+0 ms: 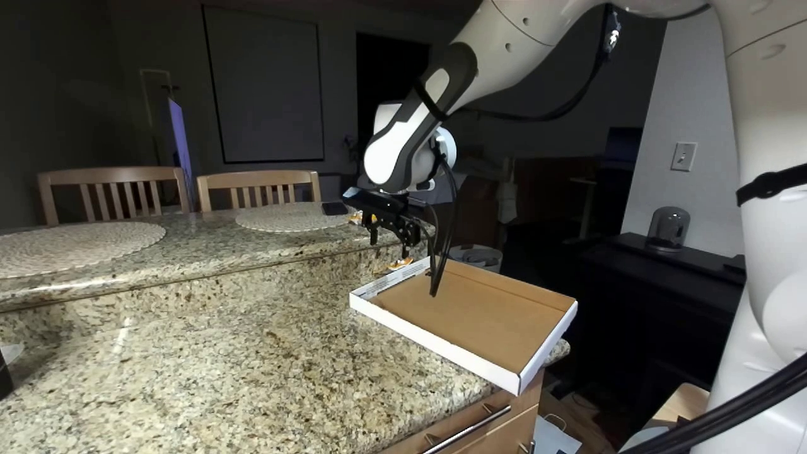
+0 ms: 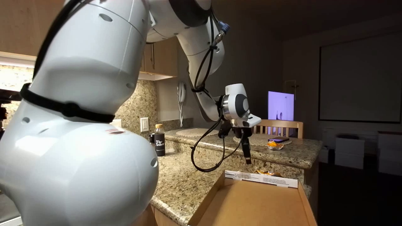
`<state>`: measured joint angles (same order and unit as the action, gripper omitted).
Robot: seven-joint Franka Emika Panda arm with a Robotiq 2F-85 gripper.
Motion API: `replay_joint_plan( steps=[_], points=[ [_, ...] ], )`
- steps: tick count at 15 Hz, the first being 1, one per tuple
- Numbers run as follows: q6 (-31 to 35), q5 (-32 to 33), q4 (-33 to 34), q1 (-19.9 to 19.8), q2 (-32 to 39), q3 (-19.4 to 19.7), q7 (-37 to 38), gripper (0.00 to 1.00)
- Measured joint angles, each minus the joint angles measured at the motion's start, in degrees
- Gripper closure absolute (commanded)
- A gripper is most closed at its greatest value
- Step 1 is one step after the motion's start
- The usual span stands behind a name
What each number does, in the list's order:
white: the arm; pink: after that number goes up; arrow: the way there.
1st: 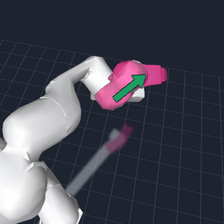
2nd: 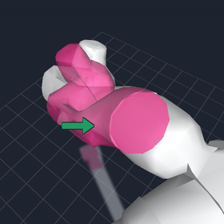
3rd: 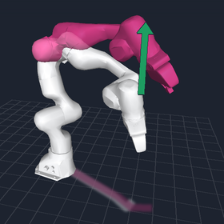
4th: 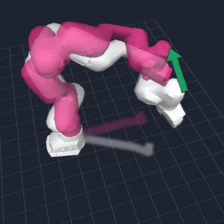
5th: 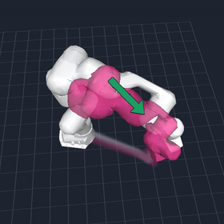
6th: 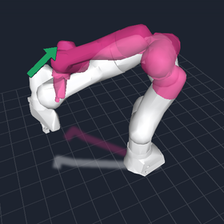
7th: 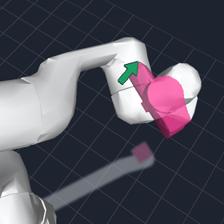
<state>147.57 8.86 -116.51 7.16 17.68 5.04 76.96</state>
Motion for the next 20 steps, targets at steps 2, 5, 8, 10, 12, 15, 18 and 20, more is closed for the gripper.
replay_joint_plan(
  steps=[2, 5, 8, 10, 12, 15, 18, 20],
  points=[
    [1.9, 1.6, 2.6, 0.4, 2.5, 1.5, 2.3, 0.0],
    [2.3, 3.2, 6.9, 1.6, 6.7, 3.8, 5.3, 0.0],
    [0.9, 4.0, 9.3, 3.5, 10.1, 5.6, 6.9, 0.0],
    [0.5, 4.4, 9.9, 4.5, 11.7, 6.5, 7.7, 0.0],
    [0.0, 4.5, 10.6, 5.3, 12.9, 7.2, 8.1, 0.0],
    [-1.1, 5.1, 12.2, 6.0, 14.6, 8.2, 9.2, 0.0],
    [-4.2, 5.2, 13.9, 6.5, 16.1, 8.9, 9.7, 0.0],
    [-6.1, 5.2, 15.9, 6.5, 17.9, 9.1, 9.7, 0.26]
  ],
)
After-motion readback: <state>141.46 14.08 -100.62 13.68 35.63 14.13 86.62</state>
